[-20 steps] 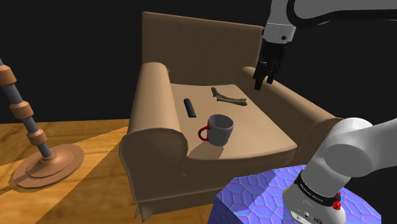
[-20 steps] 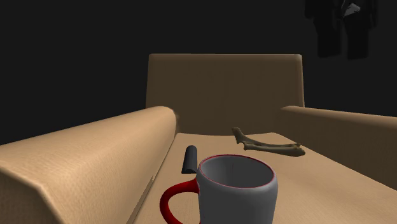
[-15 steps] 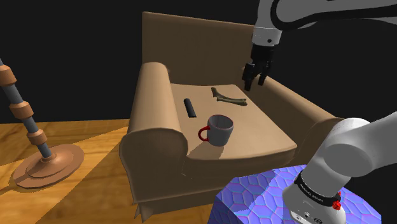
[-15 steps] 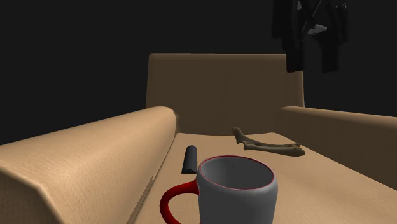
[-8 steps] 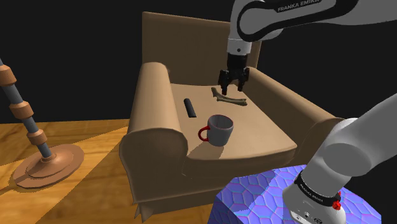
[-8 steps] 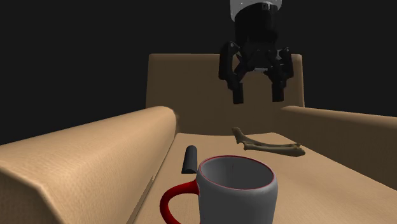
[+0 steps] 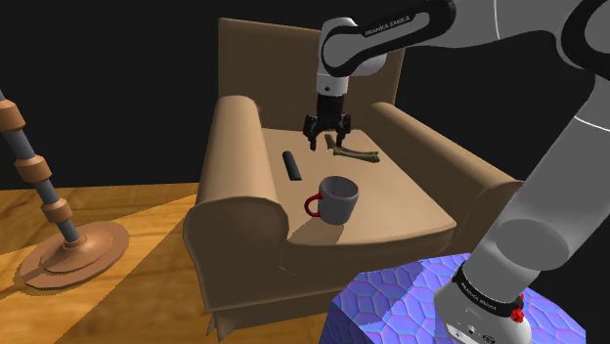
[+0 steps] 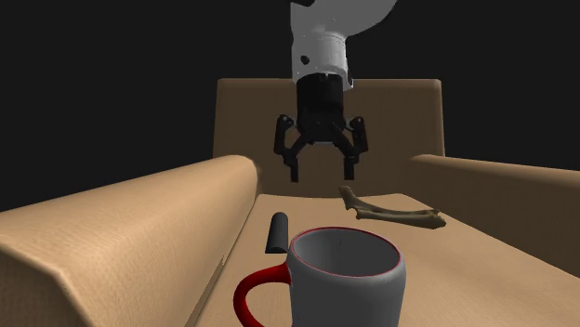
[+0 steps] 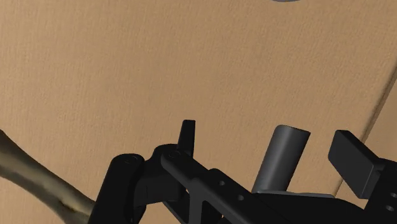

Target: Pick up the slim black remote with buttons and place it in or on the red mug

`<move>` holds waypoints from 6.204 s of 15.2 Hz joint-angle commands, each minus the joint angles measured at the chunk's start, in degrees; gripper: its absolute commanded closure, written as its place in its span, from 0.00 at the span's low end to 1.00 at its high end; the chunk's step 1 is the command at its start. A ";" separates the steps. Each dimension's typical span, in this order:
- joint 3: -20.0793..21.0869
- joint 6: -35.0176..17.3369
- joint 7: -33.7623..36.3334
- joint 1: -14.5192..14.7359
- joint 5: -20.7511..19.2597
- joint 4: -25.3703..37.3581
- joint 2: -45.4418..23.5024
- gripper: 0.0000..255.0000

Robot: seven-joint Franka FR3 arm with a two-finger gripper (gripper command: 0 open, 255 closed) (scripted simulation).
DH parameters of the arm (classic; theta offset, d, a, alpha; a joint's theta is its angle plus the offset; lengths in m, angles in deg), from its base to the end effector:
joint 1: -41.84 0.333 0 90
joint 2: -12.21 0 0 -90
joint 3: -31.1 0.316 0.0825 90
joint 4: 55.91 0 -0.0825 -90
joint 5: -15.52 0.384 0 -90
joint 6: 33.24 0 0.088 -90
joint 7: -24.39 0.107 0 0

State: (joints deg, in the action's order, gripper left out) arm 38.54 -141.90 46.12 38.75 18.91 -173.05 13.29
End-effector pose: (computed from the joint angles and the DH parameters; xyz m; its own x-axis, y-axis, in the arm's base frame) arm 0.5294 0.0449 0.4385 0.9381 -0.3173 -0.1390 -0.3203 -0.9473 0.0008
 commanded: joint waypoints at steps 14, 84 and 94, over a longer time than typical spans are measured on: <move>-1.04 -0.41 9.56 0.26 2.57 26.93 -29.99 0.00; 2.59 5.86 15.55 3.24 8.01 -1.85 6.23 1.00; 5.30 2.24 18.20 6.30 12.31 -18.20 19.77 1.00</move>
State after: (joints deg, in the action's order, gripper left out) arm 43.68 -138.90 64.29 44.95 31.06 -190.44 32.97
